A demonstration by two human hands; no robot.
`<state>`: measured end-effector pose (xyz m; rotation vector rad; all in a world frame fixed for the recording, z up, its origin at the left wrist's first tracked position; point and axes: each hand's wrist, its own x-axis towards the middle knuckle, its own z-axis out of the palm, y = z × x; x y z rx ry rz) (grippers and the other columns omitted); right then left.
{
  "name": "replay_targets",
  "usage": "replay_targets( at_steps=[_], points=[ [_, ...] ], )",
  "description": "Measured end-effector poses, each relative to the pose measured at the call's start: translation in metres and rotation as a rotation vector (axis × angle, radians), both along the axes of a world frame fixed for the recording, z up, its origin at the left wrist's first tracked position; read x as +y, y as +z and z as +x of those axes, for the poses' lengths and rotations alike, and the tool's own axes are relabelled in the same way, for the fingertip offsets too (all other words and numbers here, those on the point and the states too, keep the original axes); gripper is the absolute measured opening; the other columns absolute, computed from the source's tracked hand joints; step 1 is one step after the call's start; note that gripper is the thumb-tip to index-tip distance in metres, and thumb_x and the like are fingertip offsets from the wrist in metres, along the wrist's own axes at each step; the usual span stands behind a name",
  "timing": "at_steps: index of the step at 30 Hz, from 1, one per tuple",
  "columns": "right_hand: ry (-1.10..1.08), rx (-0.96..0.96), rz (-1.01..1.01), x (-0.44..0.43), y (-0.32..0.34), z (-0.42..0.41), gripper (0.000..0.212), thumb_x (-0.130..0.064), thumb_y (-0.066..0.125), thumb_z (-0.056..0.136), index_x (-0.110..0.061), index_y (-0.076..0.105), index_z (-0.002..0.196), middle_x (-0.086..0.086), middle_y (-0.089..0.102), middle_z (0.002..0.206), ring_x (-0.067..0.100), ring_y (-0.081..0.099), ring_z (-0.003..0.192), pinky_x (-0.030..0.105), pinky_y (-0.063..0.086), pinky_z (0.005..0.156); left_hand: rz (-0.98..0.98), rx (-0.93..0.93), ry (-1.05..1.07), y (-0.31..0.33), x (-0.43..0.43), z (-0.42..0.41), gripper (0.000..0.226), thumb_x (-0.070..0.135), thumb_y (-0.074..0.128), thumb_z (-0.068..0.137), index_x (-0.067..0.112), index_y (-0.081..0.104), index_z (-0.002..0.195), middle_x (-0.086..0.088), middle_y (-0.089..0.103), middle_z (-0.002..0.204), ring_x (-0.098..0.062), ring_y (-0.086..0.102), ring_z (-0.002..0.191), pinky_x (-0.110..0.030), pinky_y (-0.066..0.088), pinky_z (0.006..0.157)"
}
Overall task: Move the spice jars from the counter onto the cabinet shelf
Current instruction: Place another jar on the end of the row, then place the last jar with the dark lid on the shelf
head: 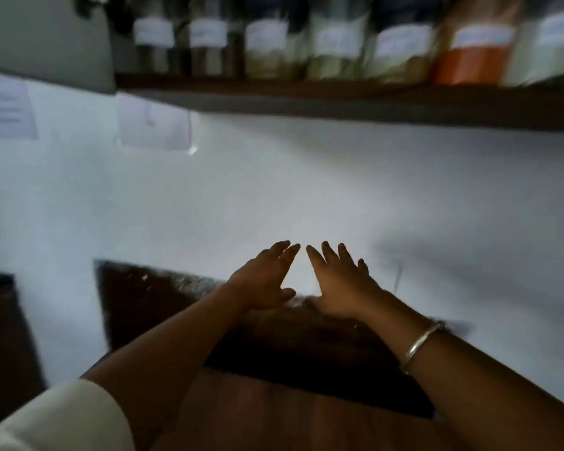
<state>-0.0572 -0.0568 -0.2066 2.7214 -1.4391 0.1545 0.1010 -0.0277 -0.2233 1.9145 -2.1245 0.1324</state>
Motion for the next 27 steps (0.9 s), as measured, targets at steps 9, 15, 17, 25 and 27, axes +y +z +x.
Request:
replay_targets(
  at_steps=[9,15,17,25,27],
  points=[
    [0.204,0.102,0.365,0.019,-0.127,0.163,0.092,-0.050,0.063,0.082,-0.028,0.004,0.150,0.007,-0.009,0.159,0.037,-0.004,0.145,0.059,0.020,0.113,0.282,0.173,0.281,-0.127,0.065,0.173,0.090,0.029,0.069,0.080,0.014,0.013,0.149,-0.014,0.025,0.149,-0.036,0.037,0.132,-0.044,0.037,0.106],
    [0.233,0.050,0.520,0.019,-0.214,0.250,0.095,-0.049,0.065,0.080,-0.027,0.004,0.150,0.012,0.000,0.159,0.040,-0.001,0.145,0.057,0.018,0.114,0.348,0.243,0.398,-0.189,0.091,0.239,0.082,0.046,0.064,0.080,0.020,0.022,0.146,-0.008,0.034,0.146,-0.029,0.036,0.134,-0.038,0.033,0.109],
    [0.212,0.017,0.548,0.016,-0.237,0.268,0.097,-0.047,0.066,0.079,-0.026,0.004,0.150,0.015,0.004,0.158,0.041,0.003,0.144,0.054,0.019,0.116,0.385,0.249,0.383,-0.203,0.092,0.249,0.076,0.041,0.060,0.085,0.018,0.021,0.146,-0.008,0.030,0.150,-0.027,0.031,0.137,-0.037,0.029,0.111],
    [0.095,-0.166,0.565,0.002,-0.302,0.301,0.107,-0.037,0.071,0.078,-0.016,-0.005,0.150,0.019,0.023,0.151,0.034,0.029,0.138,0.043,0.030,0.112,0.488,0.409,0.379,-0.258,0.071,0.267,0.088,0.025,0.062,0.087,0.014,0.001,0.150,-0.011,0.019,0.155,-0.029,0.026,0.140,-0.038,0.028,0.112],
    [0.081,-0.258,0.596,-0.001,-0.312,0.305,0.112,-0.031,0.073,0.077,-0.013,-0.011,0.149,0.016,0.027,0.151,0.031,0.035,0.135,0.040,0.034,0.110,0.473,0.503,0.385,-0.269,0.064,0.269,0.098,0.029,0.064,0.084,0.014,-0.008,0.149,-0.011,0.017,0.156,-0.029,0.025,0.141,-0.039,0.027,0.114]
  ],
)
